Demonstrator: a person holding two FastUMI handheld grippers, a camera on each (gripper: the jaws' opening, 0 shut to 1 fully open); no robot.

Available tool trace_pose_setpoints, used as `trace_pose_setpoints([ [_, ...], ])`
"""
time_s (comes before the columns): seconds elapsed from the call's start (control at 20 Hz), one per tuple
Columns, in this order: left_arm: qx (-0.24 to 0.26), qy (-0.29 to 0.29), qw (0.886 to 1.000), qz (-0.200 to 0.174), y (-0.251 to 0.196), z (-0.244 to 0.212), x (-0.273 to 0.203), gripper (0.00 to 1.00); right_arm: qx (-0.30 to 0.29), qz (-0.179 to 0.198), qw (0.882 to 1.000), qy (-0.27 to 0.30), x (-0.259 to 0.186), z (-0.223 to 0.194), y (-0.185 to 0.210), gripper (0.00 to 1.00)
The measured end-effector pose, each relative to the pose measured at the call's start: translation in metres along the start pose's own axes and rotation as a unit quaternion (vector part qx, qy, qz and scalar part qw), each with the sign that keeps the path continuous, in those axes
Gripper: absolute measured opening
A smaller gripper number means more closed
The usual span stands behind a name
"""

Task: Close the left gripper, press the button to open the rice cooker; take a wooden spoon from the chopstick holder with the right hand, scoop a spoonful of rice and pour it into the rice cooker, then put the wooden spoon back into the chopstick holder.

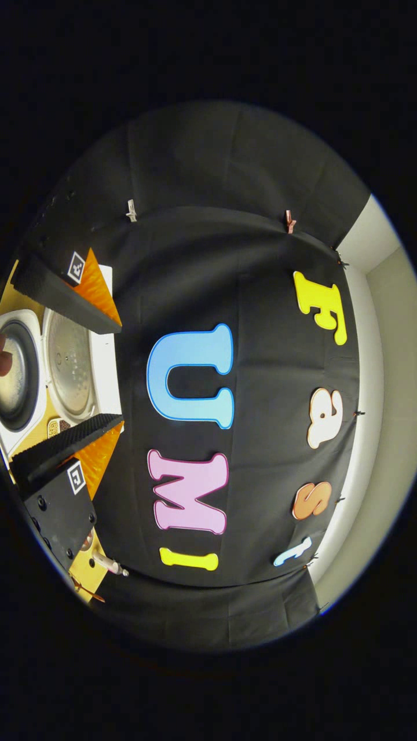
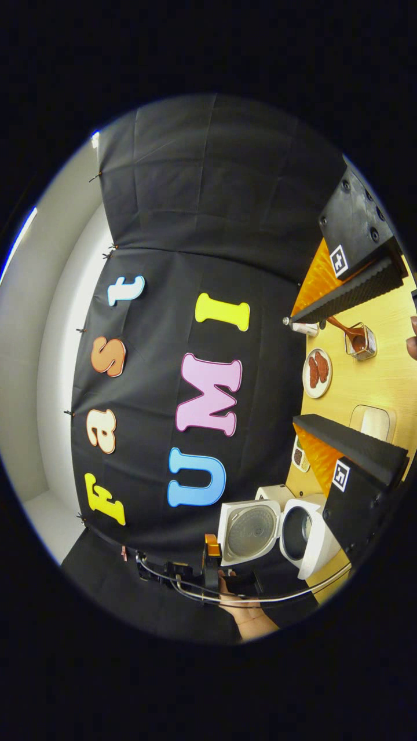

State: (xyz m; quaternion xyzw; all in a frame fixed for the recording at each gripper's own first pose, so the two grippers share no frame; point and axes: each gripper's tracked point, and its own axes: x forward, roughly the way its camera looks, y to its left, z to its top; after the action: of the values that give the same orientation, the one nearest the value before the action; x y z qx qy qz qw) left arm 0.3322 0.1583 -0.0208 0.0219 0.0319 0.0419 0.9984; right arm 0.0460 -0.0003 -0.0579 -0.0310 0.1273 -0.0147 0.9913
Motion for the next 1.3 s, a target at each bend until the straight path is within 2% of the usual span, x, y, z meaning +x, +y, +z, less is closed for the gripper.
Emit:
trace_pose_setpoints([
  [0.2,0.008,-0.004,1.000,0.020,0.012,-0.002,0.052,0.94,-0.002,-0.029,1.000,0.009,-0.012,-0.005,-0.018,0.98],
  [0.3,0.005,0.013,0.999,0.030,0.020,-0.012,0.070,0.95,-0.004,-0.046,0.999,0.013,-0.019,-0.008,-0.029,0.96],
  [0.5,0.004,0.047,0.998,0.049,0.029,-0.038,0.092,0.95,-0.012,-0.066,0.998,0.019,-0.032,-0.010,-0.045,0.98],
  [0.6,-0.002,0.045,0.998,0.052,0.028,-0.037,0.088,0.99,-0.011,-0.071,0.997,0.023,-0.035,-0.010,-0.050,0.98],
  [0.8,0.004,0.038,0.998,0.050,0.020,-0.039,0.065,0.99,0.005,-0.067,0.997,0.026,-0.031,-0.011,-0.052,0.98],
  [1.05,0.000,0.041,0.999,0.034,0.004,-0.055,0.013,0.99,0.011,-0.042,0.999,0.018,-0.021,-0.002,-0.043,0.98],
  [1.3,-0.010,0.062,0.997,0.043,-0.013,-0.089,-0.043,0.99,0.028,-0.024,0.999,0.021,-0.028,0.002,-0.041,0.98],
])
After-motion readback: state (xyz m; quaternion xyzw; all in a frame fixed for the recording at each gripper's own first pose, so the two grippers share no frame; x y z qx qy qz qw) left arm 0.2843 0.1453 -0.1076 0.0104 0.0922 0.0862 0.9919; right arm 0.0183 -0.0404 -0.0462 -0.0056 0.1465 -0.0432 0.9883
